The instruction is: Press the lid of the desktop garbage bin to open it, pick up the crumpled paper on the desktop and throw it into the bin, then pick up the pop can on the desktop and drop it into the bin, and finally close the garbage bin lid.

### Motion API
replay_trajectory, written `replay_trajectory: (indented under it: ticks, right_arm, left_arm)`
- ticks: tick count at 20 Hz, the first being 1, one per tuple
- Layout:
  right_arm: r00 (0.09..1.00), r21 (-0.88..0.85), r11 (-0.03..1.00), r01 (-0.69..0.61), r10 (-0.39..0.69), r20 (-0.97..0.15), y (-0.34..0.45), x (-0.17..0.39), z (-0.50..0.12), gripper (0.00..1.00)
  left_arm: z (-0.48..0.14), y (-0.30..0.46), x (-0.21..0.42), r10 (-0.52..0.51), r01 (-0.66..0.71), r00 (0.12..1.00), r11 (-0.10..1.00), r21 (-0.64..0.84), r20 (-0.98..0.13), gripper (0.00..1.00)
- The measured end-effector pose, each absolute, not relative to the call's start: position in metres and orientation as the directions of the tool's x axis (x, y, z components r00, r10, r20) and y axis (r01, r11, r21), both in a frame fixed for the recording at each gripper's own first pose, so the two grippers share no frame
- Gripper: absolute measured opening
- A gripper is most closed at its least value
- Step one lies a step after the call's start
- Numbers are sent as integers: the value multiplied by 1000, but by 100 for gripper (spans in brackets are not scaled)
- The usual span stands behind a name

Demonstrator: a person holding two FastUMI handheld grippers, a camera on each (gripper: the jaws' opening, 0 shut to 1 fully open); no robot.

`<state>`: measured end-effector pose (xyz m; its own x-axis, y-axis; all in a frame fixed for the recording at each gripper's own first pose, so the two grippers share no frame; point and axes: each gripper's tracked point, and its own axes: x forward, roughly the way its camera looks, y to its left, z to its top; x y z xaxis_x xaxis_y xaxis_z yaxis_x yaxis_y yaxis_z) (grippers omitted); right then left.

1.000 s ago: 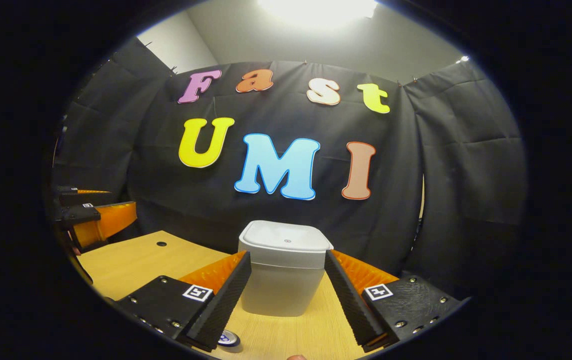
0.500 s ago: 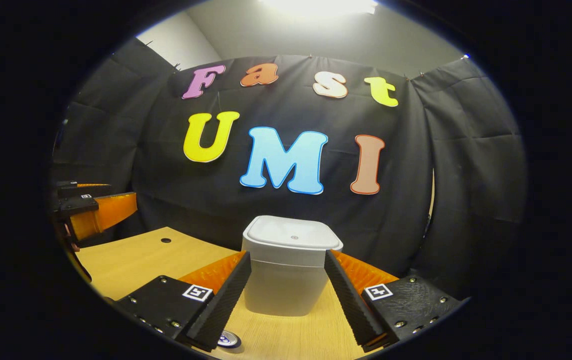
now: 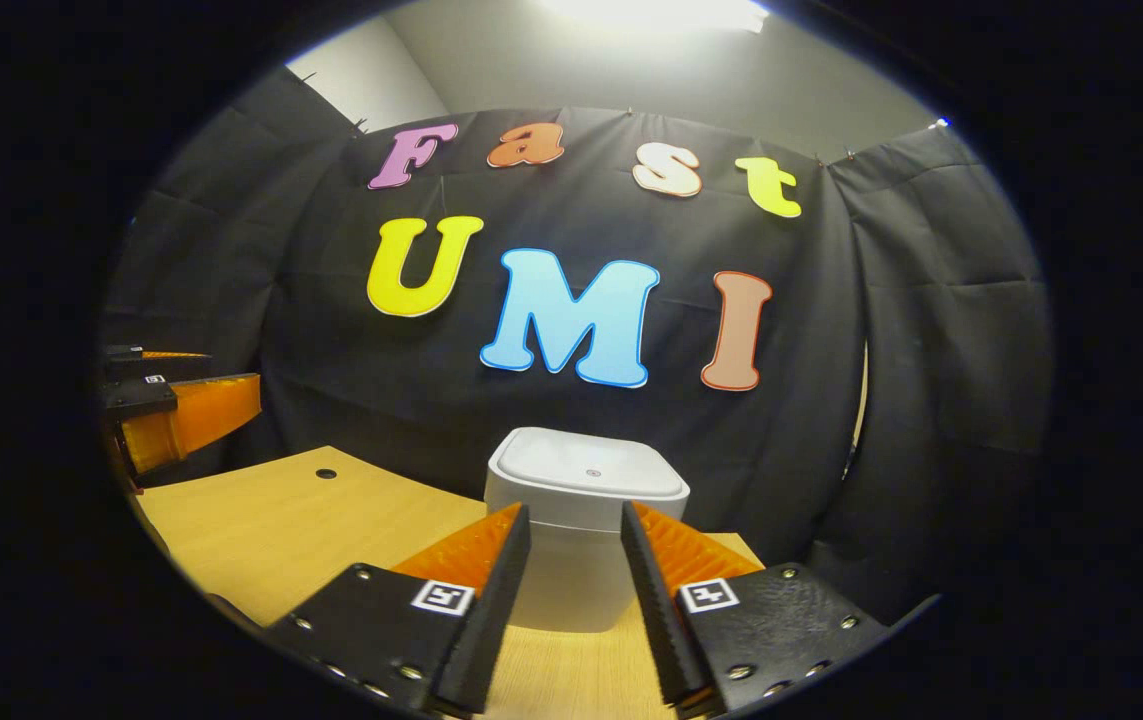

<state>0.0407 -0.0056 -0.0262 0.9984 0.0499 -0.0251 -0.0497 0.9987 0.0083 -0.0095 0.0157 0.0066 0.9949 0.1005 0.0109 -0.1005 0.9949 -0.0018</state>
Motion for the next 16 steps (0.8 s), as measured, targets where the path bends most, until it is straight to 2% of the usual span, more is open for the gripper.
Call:
replay_trajectory:
  ticks: [1, 2, 3, 4, 5, 7, 8, 9, 11, 16]
  right_arm:
    - [998, 26, 998, -55, 56, -26, -4, 44, -28, 45]
    - [998, 39, 997, -60, 61, -25, -1, 44, -25, 35]
    - [999, 34, 999, -17, 18, -32, -8, 47, -29, 35]
    - [1000, 34, 999, -7, 8, -19, -11, 51, -26, 17]
    - [1000, 31, 1000, 1, 0, -11, -14, 51, -25, 8]
    - [1000, 21, 1000, 21, -21, -9, -14, 56, -20, 8]
    - [1000, 30, 999, 19, -19, 7, -18, 62, -16, 2]
    - [1000, 33, 999, 16, -17, 10, -19, 67, -17, 4]
    - [1000, 13, 1000, 10, -10, 6, -16, 77, -16, 0]
    - [1000, 9, 1000, -5, 4, 26, -16, 119, -2, 0]
  left_arm:
    - [7, 16, -10, 97, -97, 995, 995, -1, 10, 95]
    - [7, 15, -10, 96, -96, 995, 995, 0, 9, 95]
    - [7, 15, -10, 92, -92, 996, 996, 1, 8, 95]
    - [6, 15, -10, 90, -90, 996, 996, 3, 6, 96]
    - [7, 17, -9, 89, -89, 996, 996, 7, 7, 96]
    - [7, 16, -9, 83, -83, 997, 996, 12, 7, 96]
    - [7, 16, -8, 80, -80, 997, 997, 15, 6, 96]
    - [5, 18, -9, 78, -79, 997, 997, 18, 6, 95]
    - [5, 20, -8, 76, -76, 997, 997, 13, 6, 96]
    - [-1, 20, -2, 60, -60, 998, 998, 5, -5, 96]
